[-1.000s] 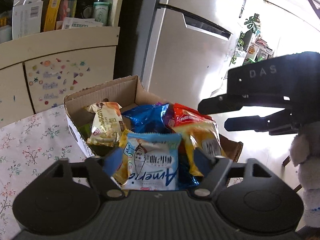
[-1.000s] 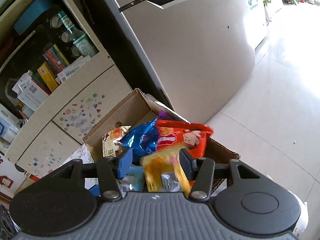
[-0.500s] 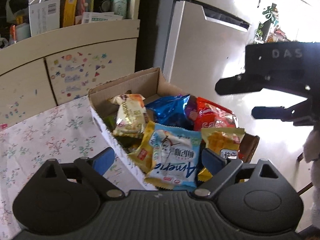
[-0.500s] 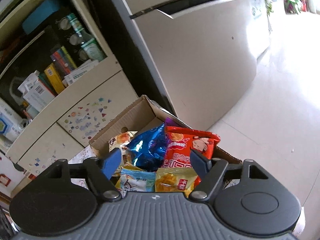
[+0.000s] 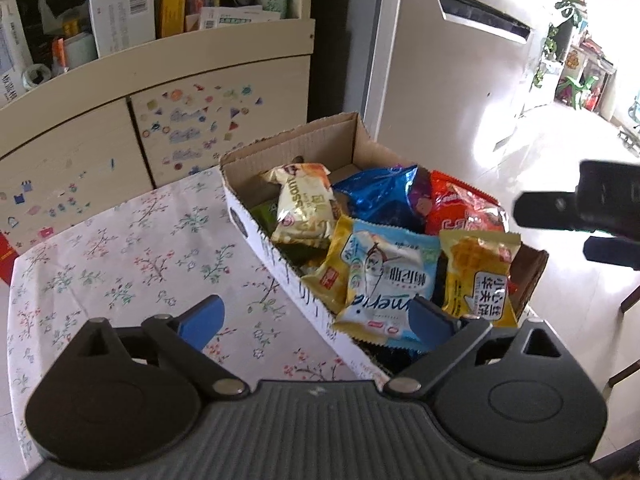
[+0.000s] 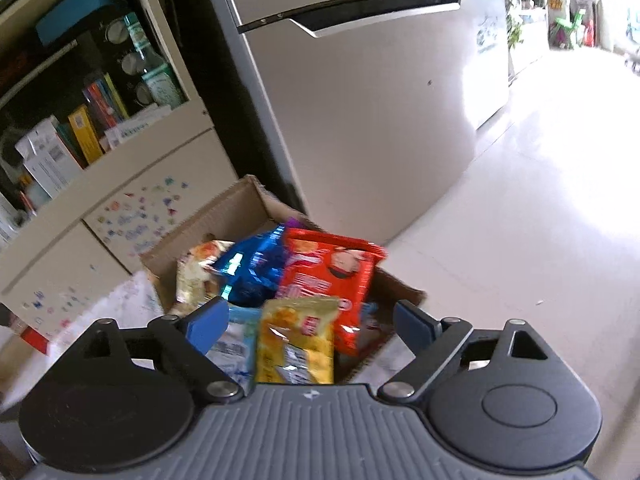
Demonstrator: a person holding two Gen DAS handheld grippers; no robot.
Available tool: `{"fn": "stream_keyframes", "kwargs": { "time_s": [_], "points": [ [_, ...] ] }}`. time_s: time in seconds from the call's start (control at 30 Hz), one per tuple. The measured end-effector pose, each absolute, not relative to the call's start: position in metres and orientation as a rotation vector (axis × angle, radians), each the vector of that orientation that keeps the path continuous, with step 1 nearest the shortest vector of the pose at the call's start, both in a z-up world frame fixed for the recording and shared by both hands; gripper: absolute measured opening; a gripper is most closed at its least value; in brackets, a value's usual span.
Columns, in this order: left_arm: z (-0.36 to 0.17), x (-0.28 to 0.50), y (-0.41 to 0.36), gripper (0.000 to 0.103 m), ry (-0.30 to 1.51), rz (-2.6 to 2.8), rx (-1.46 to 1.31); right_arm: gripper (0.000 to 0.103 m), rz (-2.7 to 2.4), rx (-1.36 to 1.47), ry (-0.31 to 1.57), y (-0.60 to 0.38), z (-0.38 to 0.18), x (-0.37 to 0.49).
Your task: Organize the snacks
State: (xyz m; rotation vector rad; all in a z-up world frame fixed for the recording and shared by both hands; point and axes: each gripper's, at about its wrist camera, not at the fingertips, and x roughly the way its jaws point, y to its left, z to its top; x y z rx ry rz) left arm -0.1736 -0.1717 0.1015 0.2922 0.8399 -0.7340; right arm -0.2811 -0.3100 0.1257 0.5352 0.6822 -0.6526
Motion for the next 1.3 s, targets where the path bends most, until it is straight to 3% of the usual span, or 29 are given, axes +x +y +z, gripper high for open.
{"fn": "stream_keyframes", "kwargs": {
  "time_s": [0.4,1.3],
  "points": [
    [0.104,-0.176,-0.166,0.101,0.846,-0.679,0.316,0.101,-0.689,0.399,0.763,-0.293,0.116,-0.285],
    [0.097,-0.167,-0.178,0.102,0.824,-0.571,0.377,0.102,-0.728,0.273,0.836,-0.286,0.098,-0.265]
  ]
}}
